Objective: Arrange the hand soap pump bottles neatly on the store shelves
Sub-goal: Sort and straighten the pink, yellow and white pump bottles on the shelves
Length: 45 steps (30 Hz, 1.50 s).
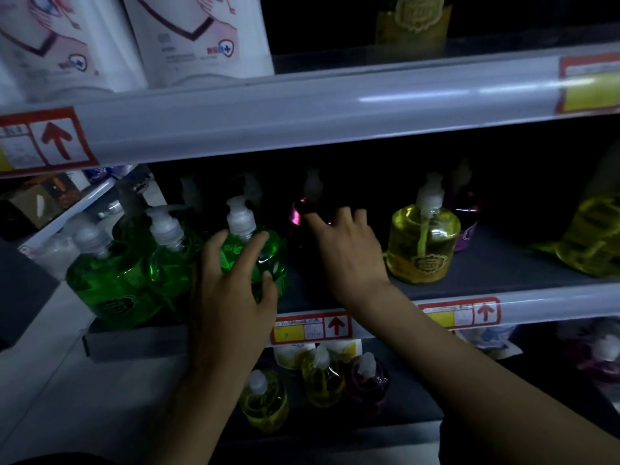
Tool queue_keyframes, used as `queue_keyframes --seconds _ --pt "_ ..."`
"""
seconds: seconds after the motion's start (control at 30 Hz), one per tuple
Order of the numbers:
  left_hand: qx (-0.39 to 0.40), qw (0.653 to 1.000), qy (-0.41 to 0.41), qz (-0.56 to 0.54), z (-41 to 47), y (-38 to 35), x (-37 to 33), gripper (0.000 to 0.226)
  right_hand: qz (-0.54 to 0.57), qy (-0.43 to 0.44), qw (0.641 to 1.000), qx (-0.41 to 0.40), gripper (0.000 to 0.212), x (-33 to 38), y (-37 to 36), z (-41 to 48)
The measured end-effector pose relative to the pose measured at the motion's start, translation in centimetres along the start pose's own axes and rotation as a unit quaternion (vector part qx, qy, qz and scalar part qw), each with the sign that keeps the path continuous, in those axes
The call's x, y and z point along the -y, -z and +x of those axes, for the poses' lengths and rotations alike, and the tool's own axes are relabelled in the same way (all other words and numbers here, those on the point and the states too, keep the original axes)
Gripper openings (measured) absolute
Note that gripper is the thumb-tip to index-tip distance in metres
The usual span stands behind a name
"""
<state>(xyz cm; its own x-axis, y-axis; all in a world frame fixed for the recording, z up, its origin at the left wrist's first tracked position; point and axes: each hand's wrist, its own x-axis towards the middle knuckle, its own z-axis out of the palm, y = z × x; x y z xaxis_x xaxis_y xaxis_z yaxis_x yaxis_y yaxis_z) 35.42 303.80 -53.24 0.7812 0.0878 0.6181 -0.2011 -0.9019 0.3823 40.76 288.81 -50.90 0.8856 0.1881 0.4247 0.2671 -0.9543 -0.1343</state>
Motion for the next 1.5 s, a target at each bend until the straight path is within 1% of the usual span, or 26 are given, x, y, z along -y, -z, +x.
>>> queue_keyframes --seconds 0.03,0.1,0.17,0.2,0.23,0.27,0.33,0.37,0.4,0.43,0.5,0.53,0.57,0.6,0.63,0.7,0.77,0.83,0.9,0.97,1.03,1.17,1.27,1.33,1.4,1.5 --pt "-0.009 1.0 0.006 -0.007 -0.1 0.1 -0.3 0.049 0.01 0.007 1.0 -0.006 0.061 -0.2 0.1 -0.1" --pt "-0.057 0.998 0.012 -0.031 -0.4 0.3 -1.3 0.043 0.044 0.032 0.998 -0.041 0.058 -0.9 0.9 -0.7" --pt "-0.117 0.992 -0.026 -0.049 -1.0 0.3 -3.0 0.03 0.088 0.052 0.989 -0.11 0.044 -2.2 2.2 -1.7" --pt "-0.128 0.988 -0.056 -0.066 -1.3 0.1 -4.0 0.026 0.113 0.05 0.982 -0.144 0.038 -3.1 2.9 -2.2" --pt "-0.116 0.985 -0.082 -0.093 -1.5 -0.4 -5.0 0.024 0.137 0.042 0.974 -0.176 0.034 -4.2 3.5 -2.8" --pt "-0.083 0.984 -0.093 -0.126 -1.6 -0.9 -6.1 0.026 0.156 0.027 0.965 -0.207 0.032 -5.5 4.1 -3.5" --pt "0.025 0.979 -0.065 -0.193 -1.3 -2.2 -8.0 0.031 0.187 -0.023 0.948 -0.255 0.031 -8.2 4.6 -4.7" --pt "0.085 0.972 -0.04 -0.217 -1.0 -3.1 -8.8 0.038 0.205 -0.053 0.941 -0.266 0.034 -9.5 4.7 -5.3" --pt "0.135 0.965 -0.016 -0.225 -0.6 -4.0 -9.5 0.049 0.222 -0.086 0.937 -0.257 0.041 -10.9 4.5 -5.7" --pt "0.18 0.957 0.006 -0.226 0.0 -5.1 -9.9 0.059 0.237 -0.118 0.937 -0.228 0.049 -12.2 4.1 -6.0" --pt "0.258 0.928 0.053 -0.265 1.4 -7.0 -10.9 0.072 0.264 -0.154 0.944 -0.128 0.061 -14.7 3.4 -6.4" --pt "0.289 0.903 0.076 -0.31 2.0 -7.7 -11.3 0.073 0.288 -0.153 0.943 -0.07 0.061 -15.6 3.1 -6.5" --pt "0.312 0.877 0.096 -0.353 2.5 -8.3 -11.6 0.068 0.316 -0.144 0.938 -0.018 0.057 -16.1 2.8 -6.7" --pt "0.324 0.862 0.108 -0.374 2.7 -8.7 -12.0 0.058 0.325 -0.127 0.937 0.017 0.053 -16.3 2.5 -7.0" --pt "0.319 0.861 0.113 -0.38 2.8 -9.0 -12.4 0.048 0.309 -0.107 0.945 0.027 0.051 -16.3 2.2 -7.2" --pt "0.288 0.865 0.112 -0.395 2.6 -9.1 -12.8 0.04 0.231 -0.08 0.97 -0.007 0.056 -16.0 1.5 -7.8" --pt "0.259 0.874 0.099 -0.399 1.8 -9.0 -12.9 0.042 0.183 -0.083 0.978 -0.06 0.058 -15.7 1.4 -8.3" --pt "0.234 0.892 0.071 -0.38 1.1 -8.7 -12.7 0.047 0.179 -0.074 0.976 -0.101 0.06 -15.6 1.4 -9.1" --pt "0.207 0.908 0.055 -0.361 0.4 -8.2 -12.6 0.059 0.18 -0.052 0.972 -0.141 0.062 -15.1 1.9 -10.1" --pt "0.192 0.904 0.046 -0.379 -0.2 -7.0 -13.1 0.066 0.183 -0.039 0.967 -0.173 0.063 -14.6 2.7 -11.2" --pt "0.169 0.898 0.015 -0.405 -0.7 -5.5 -13.5 0.067 0.19 -0.025 0.959 -0.207 0.063 -14.3 3.8 -12.1" --pt "0.053 0.931 -0.11 -0.343 -0.6 -1.1 -15.3 0.07 0.221 0.019 0.923 -0.316 0.061 -13.5 7.5 -12.6" --pt "-0.05 0.931 -0.207 -0.296 0.7 3.1 -17.8 0.068 0.265 0.056 0.877 -0.397 0.056 -12.3 11.4 -11.6" --pt "-0.096 0.928 -0.238 -0.269 2.4 5.9 -19.9 0.067 0.259 0.067 0.851 -0.452 0.052 -11.6 14.4 -10.2" --pt "-0.127 0.927 -0.251 -0.25 4.5 8.0 -21.8 0.066 0.246 0.068 0.83 -0.497 0.05 -11.1 17.1 -8.4" --pt "-0.094 0.929 -0.238 -0.27 8.3 9.4 -24.0 0.067 0.247 0.045 0.811 -0.528 0.053 -11.1 19.6 -5.1"
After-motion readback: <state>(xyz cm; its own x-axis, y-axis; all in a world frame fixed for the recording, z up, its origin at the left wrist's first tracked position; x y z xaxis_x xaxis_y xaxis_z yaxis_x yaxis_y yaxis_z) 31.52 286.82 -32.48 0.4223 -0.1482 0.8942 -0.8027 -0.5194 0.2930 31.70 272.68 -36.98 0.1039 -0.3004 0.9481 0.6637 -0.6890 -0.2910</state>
